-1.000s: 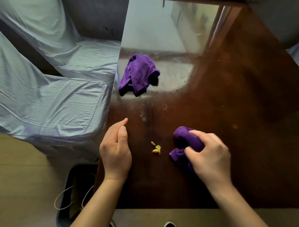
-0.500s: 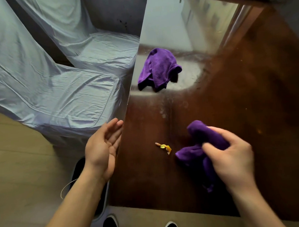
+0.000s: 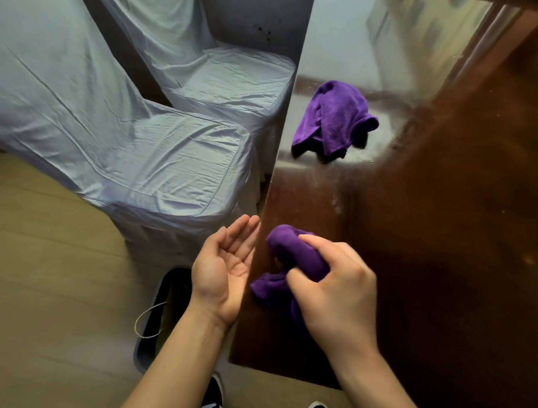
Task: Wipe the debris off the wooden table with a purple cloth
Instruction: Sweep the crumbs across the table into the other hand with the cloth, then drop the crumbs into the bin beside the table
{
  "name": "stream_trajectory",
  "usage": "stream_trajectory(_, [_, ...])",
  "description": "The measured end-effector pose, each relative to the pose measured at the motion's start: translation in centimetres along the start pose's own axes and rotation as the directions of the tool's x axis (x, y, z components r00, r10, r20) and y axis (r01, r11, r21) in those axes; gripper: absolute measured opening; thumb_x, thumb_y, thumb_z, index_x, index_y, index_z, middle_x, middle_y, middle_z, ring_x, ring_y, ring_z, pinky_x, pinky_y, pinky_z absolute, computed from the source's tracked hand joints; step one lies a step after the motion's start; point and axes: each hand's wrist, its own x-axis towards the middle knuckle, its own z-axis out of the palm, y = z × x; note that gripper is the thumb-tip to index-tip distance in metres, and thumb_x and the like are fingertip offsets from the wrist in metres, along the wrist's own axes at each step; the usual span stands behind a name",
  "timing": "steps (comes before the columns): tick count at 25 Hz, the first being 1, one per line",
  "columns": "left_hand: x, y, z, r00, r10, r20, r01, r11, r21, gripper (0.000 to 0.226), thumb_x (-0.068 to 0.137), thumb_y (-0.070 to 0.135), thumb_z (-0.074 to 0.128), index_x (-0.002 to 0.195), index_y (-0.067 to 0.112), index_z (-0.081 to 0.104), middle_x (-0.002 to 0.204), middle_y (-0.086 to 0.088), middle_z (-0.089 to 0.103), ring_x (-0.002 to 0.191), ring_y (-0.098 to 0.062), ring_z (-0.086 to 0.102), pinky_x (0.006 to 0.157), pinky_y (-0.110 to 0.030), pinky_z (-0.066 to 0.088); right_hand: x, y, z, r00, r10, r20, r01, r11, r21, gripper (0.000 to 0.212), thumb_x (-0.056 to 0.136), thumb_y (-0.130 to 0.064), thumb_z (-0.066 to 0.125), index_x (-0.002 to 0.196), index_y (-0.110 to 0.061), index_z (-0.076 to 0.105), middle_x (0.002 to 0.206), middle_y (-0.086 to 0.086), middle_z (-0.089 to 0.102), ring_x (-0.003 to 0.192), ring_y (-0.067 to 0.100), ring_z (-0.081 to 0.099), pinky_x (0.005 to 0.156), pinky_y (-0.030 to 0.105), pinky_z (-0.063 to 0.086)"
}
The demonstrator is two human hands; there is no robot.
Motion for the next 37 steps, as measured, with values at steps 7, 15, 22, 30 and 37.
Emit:
stream_trajectory(7, [-0.3,-0.1,-0.8,0.981,-0.187,0.045,0.189,0.98,-0.061,0.033,0.095,0.028,0.046,0.117,0.009,0.061,0.1,-0.007,0.069,0.095,-0.017,0.067,0.082,-0.03,0.055,0.5,-3.4,4.5,0.974,0.069,0.214,-0.152,0.904,0.399,0.038,0.065,-0.011,0.066,0.097,-0.027,0.076,0.086,-0.002,0.076,0.082,0.014,0.071,0.084,0.041,0.058])
stream_trajectory(15, [0.2,-0.3,-0.7,0.991,-0.137,0.002,0.136,0.975,-0.175,0.04,0.095,0.021,0.039,0.12,-0.002,0.06,0.119,-0.02,0.068,0.107,-0.029,0.067,0.107,-0.045,0.04,2.3,0.9,-1.7,0.993,0.114,-0.016,-0.092,0.871,0.483,0.045,0.073,0.009,0.073,0.099,-0.029,0.077,0.09,-0.005,0.079,0.082,0.02,0.075,0.073,0.025,0.059])
stream_trajectory(22, [0.2,-0.4,-0.8,0.992,-0.122,0.025,0.125,0.977,-0.172,0.041,0.093,0.022,0.042,0.123,-0.001,0.059,0.122,-0.02,0.066,0.113,-0.03,0.064,0.107,-0.047,0.04,2.5,2.0,-2.5,0.999,0.006,-0.051,-0.012,0.992,-0.122,0.046,0.069,-0.014,0.074,0.112,-0.031,0.072,0.1,-0.004,0.069,0.09,0.019,0.067,0.083,0.033,0.053])
stream_trajectory(30, [0.3,-0.3,-1.1,0.989,-0.135,0.055,0.141,0.983,-0.116,0.041,0.095,0.023,0.04,0.124,0.001,0.058,0.117,-0.017,0.066,0.102,-0.024,0.068,0.088,-0.035,0.055,0.6,-2.1,2.4,0.974,-0.188,0.123,0.168,0.973,0.158,0.048,0.062,-0.012,0.07,0.107,-0.027,0.075,0.097,-0.008,0.072,0.09,0.007,0.068,0.083,0.031,0.055])
stream_trajectory(37, [0.1,-0.5,-1.0,0.994,-0.108,0.016,0.109,0.979,-0.17,0.04,0.093,0.023,0.042,0.122,0.0,0.059,0.121,-0.02,0.067,0.112,-0.031,0.065,0.105,-0.048,0.041,5.5,2.4,-3.3,0.99,0.072,-0.12,-0.063,0.995,0.081,0.042,0.066,-0.016,0.072,0.103,-0.034,0.074,0.088,-0.013,0.075,0.084,0.008,0.071,0.084,0.036,0.058])
